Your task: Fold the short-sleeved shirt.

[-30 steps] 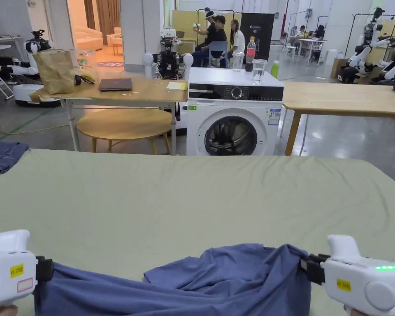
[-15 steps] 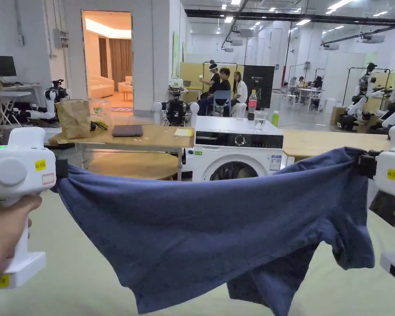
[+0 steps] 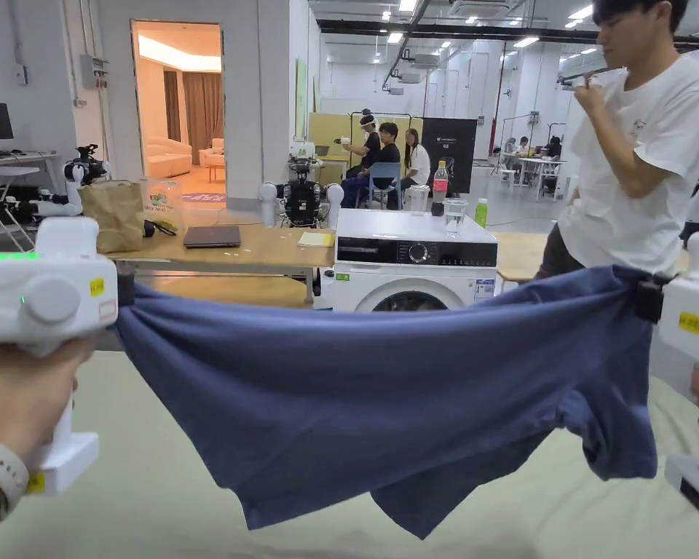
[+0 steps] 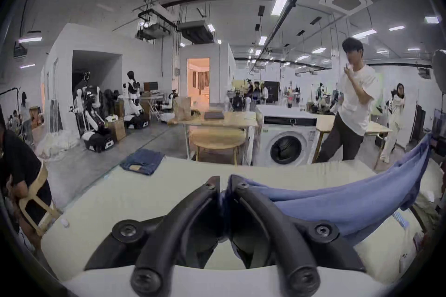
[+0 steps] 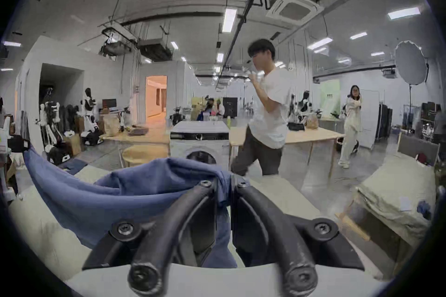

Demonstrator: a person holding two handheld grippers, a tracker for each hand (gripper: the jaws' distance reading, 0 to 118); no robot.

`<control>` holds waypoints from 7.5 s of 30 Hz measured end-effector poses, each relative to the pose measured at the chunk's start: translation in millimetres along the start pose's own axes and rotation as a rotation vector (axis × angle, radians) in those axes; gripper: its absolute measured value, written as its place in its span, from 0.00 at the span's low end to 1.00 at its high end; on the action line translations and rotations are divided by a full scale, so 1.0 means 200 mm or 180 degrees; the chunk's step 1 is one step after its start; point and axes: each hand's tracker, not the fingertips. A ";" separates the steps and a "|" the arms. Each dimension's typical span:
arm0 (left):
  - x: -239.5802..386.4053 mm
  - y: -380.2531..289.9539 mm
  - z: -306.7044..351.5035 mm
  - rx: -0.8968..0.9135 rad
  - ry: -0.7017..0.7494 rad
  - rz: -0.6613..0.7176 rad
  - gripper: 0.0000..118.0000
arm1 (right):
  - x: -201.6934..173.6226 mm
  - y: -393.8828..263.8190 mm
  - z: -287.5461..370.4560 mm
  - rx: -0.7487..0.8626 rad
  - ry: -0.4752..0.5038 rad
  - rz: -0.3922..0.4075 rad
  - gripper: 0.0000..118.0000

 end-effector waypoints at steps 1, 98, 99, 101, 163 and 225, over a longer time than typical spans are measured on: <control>0.01 -0.10 -0.04 -0.0074 0.0010 0.0044 0.01 | 0.00 -0.09 -0.04 -0.0082 0.0002 -0.0060 0.07; -0.14 -1.51 0.80 -0.1578 -0.0105 0.0094 0.00 | -0.33 -1.45 -0.51 -0.2058 0.0702 0.0933 0.99; -0.14 -1.51 0.80 -0.1577 -0.0105 0.0094 0.00 | -0.34 -1.46 -0.55 -0.2111 0.0696 0.0946 0.99; -0.13 -1.50 0.78 -0.1593 -0.0087 0.0091 0.00 | -0.34 -1.55 -0.63 -0.2216 0.0758 0.0882 0.98; 0.07 0.09 0.21 0.0672 0.0333 -0.0690 0.00 | -0.17 0.40 0.14 0.0528 0.0288 0.0041 0.00; -0.17 -1.95 1.43 -0.1415 -0.0279 -0.0471 0.98 | -0.34 -1.61 1.74 -0.1089 0.0517 0.0162 0.00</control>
